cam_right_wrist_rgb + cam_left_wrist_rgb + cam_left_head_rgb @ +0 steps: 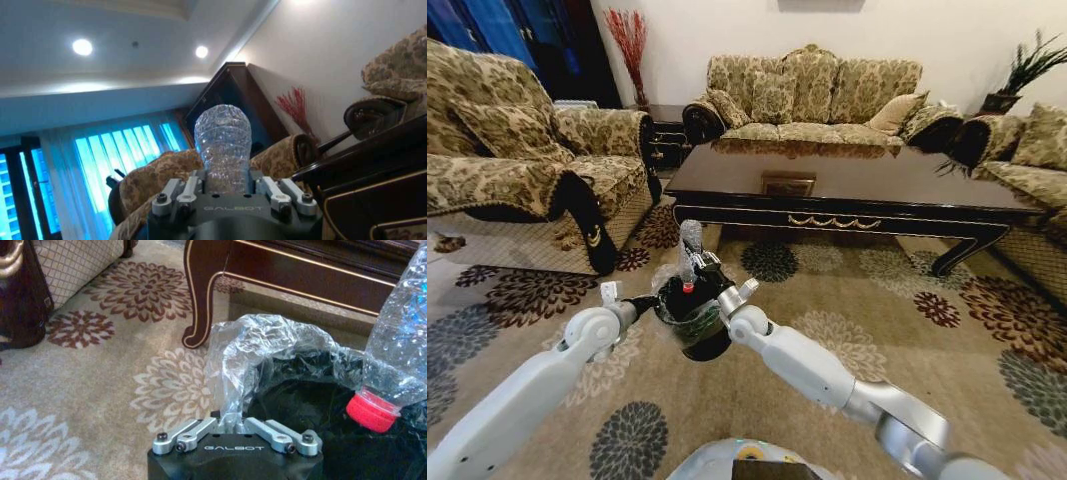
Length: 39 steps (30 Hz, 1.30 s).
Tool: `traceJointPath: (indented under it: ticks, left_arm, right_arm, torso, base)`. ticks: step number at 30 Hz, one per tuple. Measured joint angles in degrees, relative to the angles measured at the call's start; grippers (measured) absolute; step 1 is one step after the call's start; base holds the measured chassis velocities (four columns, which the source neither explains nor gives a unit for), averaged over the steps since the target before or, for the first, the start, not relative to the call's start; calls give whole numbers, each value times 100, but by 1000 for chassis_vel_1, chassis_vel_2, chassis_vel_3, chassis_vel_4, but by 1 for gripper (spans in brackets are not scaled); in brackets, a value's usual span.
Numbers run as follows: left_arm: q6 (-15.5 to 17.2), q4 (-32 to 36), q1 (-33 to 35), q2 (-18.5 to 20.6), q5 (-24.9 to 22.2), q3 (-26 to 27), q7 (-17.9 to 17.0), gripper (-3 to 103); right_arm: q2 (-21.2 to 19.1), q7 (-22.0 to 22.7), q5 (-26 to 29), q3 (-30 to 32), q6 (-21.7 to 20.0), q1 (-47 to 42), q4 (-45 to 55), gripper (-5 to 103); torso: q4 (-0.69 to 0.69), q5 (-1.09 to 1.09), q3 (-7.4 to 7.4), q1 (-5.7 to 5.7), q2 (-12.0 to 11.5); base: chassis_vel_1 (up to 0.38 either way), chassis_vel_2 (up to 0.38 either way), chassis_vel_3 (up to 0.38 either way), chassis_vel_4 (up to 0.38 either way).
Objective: Move to the front of the table and pick up the trash from the floor, then place it into the trash bin.
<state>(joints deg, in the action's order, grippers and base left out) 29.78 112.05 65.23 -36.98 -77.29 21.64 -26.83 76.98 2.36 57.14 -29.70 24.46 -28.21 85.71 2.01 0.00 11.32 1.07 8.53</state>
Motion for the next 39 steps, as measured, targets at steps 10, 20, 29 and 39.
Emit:
traceJointPath:
  ticks: [10,20,29,39]
  left_arm:
    - [-1,15,10,25,-16,95,2,4]
    - [-3,70,45,46,-41,273,4,4]
    - [18,158,2,158,-472,1165,4,4]
    - [61,214,-60,312,-577,1471,105,4]
  right_arm:
    - [-179,29,-27,209,1,-141,276,70]
    - [-459,398,-110,663,-187,-279,438,99]
    - [-523,3218,-335,1532,-1672,-393,-315,100]
    - [-44,4206,736,1683,-3360,-770,-1102,100]
  torso:
    - [1,1,0,0,0]
    - [1,0,0,0,0]
    - [0,1,0,0,0]
    - [2,-2,0,0,0]
  base:
    - [0,0,0,0]
    - [0,0,0,0]
    - [0,0,0,0]
    - [0,0,0,0]
